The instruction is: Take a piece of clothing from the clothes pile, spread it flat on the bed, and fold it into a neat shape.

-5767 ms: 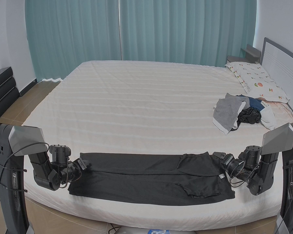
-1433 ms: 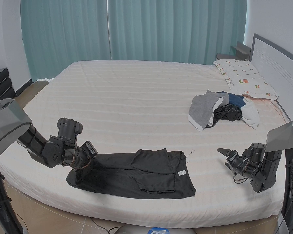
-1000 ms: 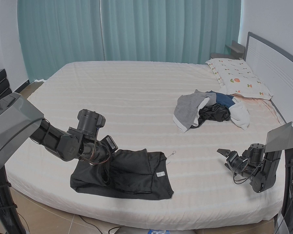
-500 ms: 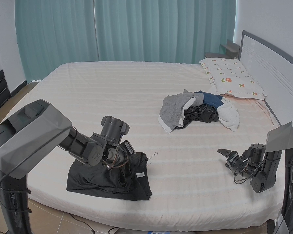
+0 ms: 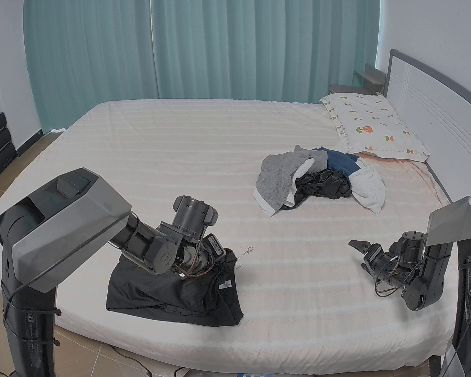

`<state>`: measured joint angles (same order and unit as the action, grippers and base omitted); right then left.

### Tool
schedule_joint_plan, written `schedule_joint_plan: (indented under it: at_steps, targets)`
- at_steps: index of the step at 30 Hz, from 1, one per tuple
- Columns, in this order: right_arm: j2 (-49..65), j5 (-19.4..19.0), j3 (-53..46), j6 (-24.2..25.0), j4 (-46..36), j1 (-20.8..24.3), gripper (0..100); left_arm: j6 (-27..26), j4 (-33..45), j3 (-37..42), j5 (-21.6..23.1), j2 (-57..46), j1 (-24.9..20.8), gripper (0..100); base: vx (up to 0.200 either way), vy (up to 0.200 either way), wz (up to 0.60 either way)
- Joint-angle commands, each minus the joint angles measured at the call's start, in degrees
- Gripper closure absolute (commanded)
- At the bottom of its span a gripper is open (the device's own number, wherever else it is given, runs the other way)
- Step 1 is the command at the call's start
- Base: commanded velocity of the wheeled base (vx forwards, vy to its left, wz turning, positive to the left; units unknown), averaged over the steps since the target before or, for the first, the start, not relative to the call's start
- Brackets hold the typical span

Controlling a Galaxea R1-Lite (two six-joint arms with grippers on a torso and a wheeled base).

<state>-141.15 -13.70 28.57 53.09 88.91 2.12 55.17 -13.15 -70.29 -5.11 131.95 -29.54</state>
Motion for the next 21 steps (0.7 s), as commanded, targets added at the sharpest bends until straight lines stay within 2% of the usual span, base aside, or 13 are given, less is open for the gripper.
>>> schedule_joint_plan:
  at_steps: [1,8,9,10,12,14,17,18,20,21]
  targets:
    - [-0.26,-0.01,-0.01,0.00,0.04,-0.01,0,0.02,0.06,0.33,0.01,-0.12,-0.08,0,0.000,0.000,0.00]
    - [-0.35,-0.01,-0.01,-0.18,0.04,-0.01,0,3.18,-0.03,4.64,0.98,-6.71,1.59,0,0.000,0.000,0.00]
    - [-0.35,-0.01,-0.10,-0.18,0.04,-0.01,0,3.27,-0.47,7.98,3.00,-8.73,3.08,0,0.000,0.000,0.00]
    - [-0.35,-0.01,-0.10,-0.18,0.04,-0.01,0,3.27,-0.47,7.98,3.00,-8.73,3.08,0,0.000,0.000,0.00]
    - [-0.35,-0.01,-0.10,-0.18,0.04,-0.01,0,3.80,-0.65,12.72,6.87,-10.66,6.25,0,0.000,0.000,0.00]
    - [-0.35,-0.01,-0.10,-0.18,0.04,-0.01,0,6.00,-1.52,15.01,8.71,-11.28,8.71,0,0.000,0.000,0.00]
    - [-0.35,0.08,-0.10,-0.18,0.04,0.08,0,8.55,-5.65,19.14,13.19,-11.72,12.66,0,-0.200,0.000,0.00]
    - [-0.35,0.08,-0.10,-0.18,0.04,-0.01,0,8.55,-5.83,19.49,13.46,-11.72,12.84,0,-0.200,0.000,0.00]
    - [-0.44,0.17,-0.10,-0.44,0.04,0.25,0,8.90,-11.19,23.80,17.24,-11.72,16.00,0,-0.200,0.000,0.00]
    - [-0.52,0.17,-0.10,-0.62,0.04,0.34,0,8.90,-13.04,24.59,17.41,-11.72,17.06,0,0.000,0.000,0.00]
